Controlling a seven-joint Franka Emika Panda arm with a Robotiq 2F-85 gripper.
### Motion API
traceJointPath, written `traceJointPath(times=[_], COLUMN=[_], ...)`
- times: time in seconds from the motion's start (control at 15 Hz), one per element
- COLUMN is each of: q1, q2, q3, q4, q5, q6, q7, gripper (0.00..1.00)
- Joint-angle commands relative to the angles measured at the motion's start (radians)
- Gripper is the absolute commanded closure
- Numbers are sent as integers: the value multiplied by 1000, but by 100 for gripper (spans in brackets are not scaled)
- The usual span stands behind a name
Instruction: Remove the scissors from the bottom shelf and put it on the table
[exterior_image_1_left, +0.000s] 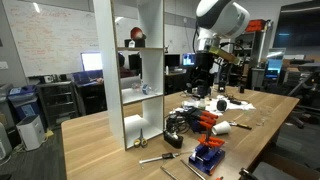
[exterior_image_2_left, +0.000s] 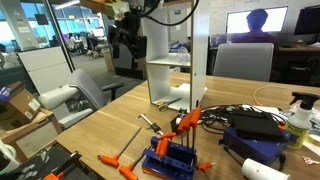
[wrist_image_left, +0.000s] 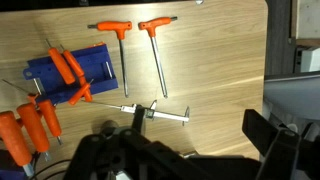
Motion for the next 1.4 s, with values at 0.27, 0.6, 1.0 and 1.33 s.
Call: traceJointPath(times=[0.27,0.6,1.0,1.33], q1=[-21,-21,-26,-30], q2=[1,1,-16,-61], q3=[18,18,39,121], q4=[13,13,-9,-87], q5=[6,6,12,2], q6=[-4,-4,24,183], q7=[-6,-6,41,238], gripper=[0,0,0,0])
